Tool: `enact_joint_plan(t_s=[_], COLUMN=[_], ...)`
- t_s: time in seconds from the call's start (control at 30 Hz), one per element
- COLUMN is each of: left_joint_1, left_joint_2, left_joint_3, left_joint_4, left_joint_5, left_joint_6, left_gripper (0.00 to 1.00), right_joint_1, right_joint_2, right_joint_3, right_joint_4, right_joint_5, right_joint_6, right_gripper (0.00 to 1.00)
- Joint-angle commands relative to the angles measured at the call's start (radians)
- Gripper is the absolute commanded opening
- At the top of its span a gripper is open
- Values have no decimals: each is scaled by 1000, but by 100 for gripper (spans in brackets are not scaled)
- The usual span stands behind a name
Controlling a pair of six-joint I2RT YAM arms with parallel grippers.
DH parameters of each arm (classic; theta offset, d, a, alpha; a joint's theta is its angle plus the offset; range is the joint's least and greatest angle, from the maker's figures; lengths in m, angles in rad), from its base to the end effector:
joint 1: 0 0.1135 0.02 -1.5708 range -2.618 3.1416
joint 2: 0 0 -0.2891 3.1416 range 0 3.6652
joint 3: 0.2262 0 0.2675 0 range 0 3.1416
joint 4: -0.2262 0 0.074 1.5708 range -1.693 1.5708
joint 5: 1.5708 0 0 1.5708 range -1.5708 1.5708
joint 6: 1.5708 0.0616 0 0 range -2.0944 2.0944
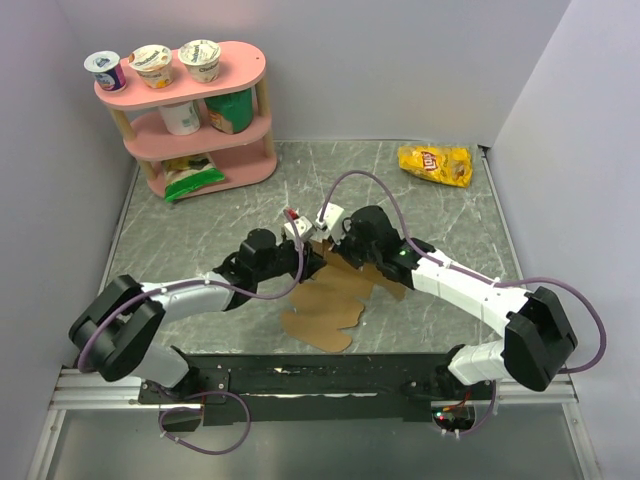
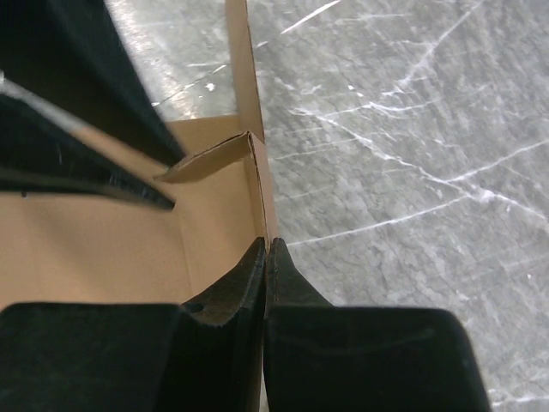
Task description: Fold the paper box
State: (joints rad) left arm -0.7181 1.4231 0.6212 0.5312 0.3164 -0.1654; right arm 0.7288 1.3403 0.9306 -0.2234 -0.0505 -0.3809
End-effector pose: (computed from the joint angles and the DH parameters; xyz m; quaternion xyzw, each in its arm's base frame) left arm 0.2356 -0.2313 0.2184 0.3062 0.7303 -0.3689 0.4867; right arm 0.2413 0.2196 0.2660 -0.4795 0.7520 0.1004 0.4410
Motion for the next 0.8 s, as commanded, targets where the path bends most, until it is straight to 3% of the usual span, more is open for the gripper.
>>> enact_joint_plan(t_s=[0.0, 0.1, 0.2, 0.23, 0.3, 0.4, 0.5, 0.63, 0.77], left_joint_1=[-27, -26, -14, 11, 57, 188, 306, 443, 476], left_joint_2=[16, -33, -129, -159, -255, -381, -402, -245, -64], left_joint_3=[-5, -15, -28, -43, -67, -126, -135, -69, -3], left_joint_4=[73, 44, -19, -33, -51, -48, -59, -53, -13], left_joint_5=[26, 9, -71, -95, -93, -112, -106, -59, -11], left_joint_6=[-60, -75, -71, -72, -91, -108, -124, -154, -145], left_gripper=[29, 35, 72, 90, 98, 96, 96, 97, 98], right_joint_1=[7, 6, 4, 4, 1, -3, -14, -16, -14], right_joint_2=[16, 14, 7, 3, -1, -13, -33, -41, -33], right_joint_3=[-7, -12, -16, -19, -21, -24, -30, -29, -26], right_joint_4=[73, 73, 72, 73, 68, 56, 49, 29, 22], right_joint_5=[20, 15, -9, -20, -49, -101, -144, -195, -209], right_joint_6=[28, 8, -35, -48, -85, -130, -153, -156, -150], right_gripper=[0, 0, 0, 0, 0, 0, 0, 0, 0])
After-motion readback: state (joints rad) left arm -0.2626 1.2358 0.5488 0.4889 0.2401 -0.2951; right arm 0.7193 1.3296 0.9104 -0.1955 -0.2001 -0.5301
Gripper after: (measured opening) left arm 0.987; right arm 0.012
